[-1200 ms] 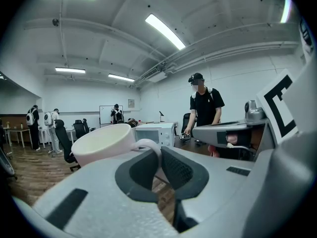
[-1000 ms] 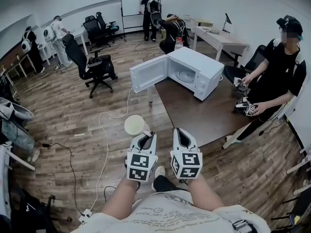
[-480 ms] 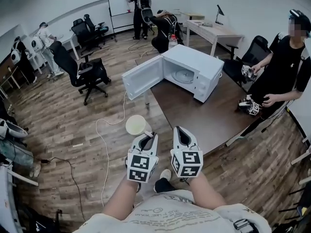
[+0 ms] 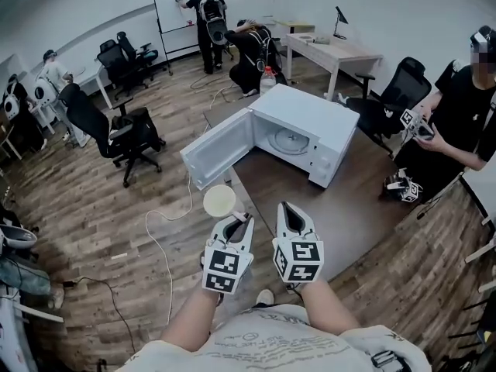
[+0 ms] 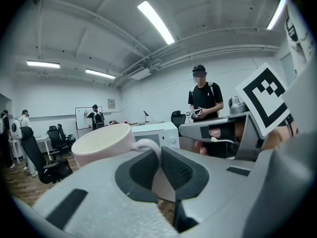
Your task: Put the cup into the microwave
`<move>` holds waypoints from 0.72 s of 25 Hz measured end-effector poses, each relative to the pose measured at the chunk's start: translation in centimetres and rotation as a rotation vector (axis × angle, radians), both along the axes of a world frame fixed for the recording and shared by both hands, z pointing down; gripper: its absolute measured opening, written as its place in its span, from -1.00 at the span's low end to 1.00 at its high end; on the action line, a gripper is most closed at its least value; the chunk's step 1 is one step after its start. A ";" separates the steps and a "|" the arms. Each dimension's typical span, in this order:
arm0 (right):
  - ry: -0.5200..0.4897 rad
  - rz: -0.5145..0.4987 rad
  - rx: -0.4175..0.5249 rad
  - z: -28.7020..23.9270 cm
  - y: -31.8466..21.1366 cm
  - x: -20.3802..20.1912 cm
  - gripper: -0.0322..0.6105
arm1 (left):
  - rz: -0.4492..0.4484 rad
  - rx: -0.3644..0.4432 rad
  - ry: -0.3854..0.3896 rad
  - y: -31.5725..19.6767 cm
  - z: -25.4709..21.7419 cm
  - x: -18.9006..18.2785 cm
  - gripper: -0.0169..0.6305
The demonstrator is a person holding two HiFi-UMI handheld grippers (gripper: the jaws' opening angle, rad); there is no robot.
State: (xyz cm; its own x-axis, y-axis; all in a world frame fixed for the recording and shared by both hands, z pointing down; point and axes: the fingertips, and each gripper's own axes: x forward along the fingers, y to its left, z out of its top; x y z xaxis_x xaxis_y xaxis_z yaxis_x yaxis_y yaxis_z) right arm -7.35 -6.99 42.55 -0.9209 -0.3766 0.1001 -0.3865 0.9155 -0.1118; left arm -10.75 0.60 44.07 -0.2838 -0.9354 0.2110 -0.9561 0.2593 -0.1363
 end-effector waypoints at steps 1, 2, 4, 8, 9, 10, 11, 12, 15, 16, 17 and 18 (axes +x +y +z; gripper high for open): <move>-0.003 0.009 0.001 -0.1 -1.0 -0.7 -0.86 | 0.014 -0.002 -0.004 -1.1 0.0 -0.8 -0.84; -0.007 0.019 0.001 -0.3 -1.9 -1.4 -0.86 | 0.027 -0.004 -0.009 -2.1 0.0 -1.7 -0.85; -0.011 0.040 -0.002 -0.4 -3.8 -2.6 -0.87 | 0.043 -0.006 -0.018 -4.0 0.1 -3.3 -0.84; -0.010 0.082 -0.021 0.0 -7.9 -4.0 -0.87 | 0.055 -0.010 -0.015 -7.5 0.6 -5.7 -0.84; -0.003 0.091 -0.028 0.2 -8.8 -4.3 -0.87 | 0.057 -0.015 -0.006 -8.2 0.9 -6.2 -0.84; 0.004 0.098 -0.034 0.5 -9.4 -4.5 -0.87 | 0.061 -0.019 0.005 -8.9 1.2 -6.6 -0.84; 0.009 0.103 -0.039 0.8 -9.9 -4.7 -0.86 | 0.067 -0.023 0.015 -9.5 1.6 -6.9 -0.84; 0.013 0.106 -0.041 0.9 -10.3 -4.8 -0.86 | 0.074 -0.026 0.022 -10.1 1.9 -7.1 -0.84; 0.008 0.107 -0.039 1.2 -11.1 -5.3 -0.87 | 0.092 -0.032 0.022 -11.9 2.5 -7.8 -0.84; 0.001 0.106 -0.040 1.2 -11.3 -5.5 -0.87 | 0.098 -0.032 0.018 -12.4 2.7 -8.0 -0.84; -0.005 0.108 -0.041 1.3 -11.5 -5.7 -0.87 | 0.105 -0.032 0.014 -12.8 2.8 -8.2 -0.84; -0.007 0.114 -0.041 1.4 -11.8 -5.9 -0.87 | 0.113 -0.032 0.009 -13.3 3.0 -8.5 -0.84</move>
State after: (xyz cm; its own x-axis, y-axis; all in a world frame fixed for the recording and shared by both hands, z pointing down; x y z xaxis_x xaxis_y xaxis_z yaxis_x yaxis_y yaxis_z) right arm -13.26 -18.80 43.94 -0.8734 -0.4742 0.1111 -0.4865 0.8604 -0.1519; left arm -19.21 -12.69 47.11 -0.1746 -0.9541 0.2432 -0.9802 0.1452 -0.1343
